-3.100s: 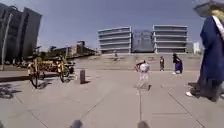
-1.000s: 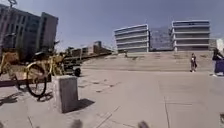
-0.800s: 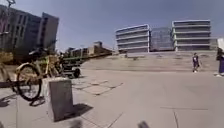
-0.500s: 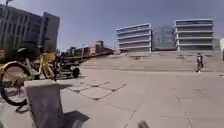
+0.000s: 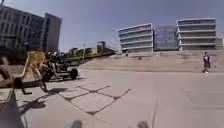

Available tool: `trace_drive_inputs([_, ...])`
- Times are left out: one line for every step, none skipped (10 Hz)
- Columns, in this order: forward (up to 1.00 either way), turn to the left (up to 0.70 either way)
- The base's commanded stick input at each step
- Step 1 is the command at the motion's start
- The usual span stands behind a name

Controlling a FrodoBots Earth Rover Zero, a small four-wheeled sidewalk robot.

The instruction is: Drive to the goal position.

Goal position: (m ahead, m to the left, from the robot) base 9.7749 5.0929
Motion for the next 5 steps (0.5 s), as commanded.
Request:
trace_drive_inputs([1.00, 0.07])
trace_drive_inputs([1.00, 0.05])
trace_drive_inputs([1.00, 0.02])
trace_drive_inputs([1.00, 0.00])
trace_drive_inputs([1.00, 0.00])
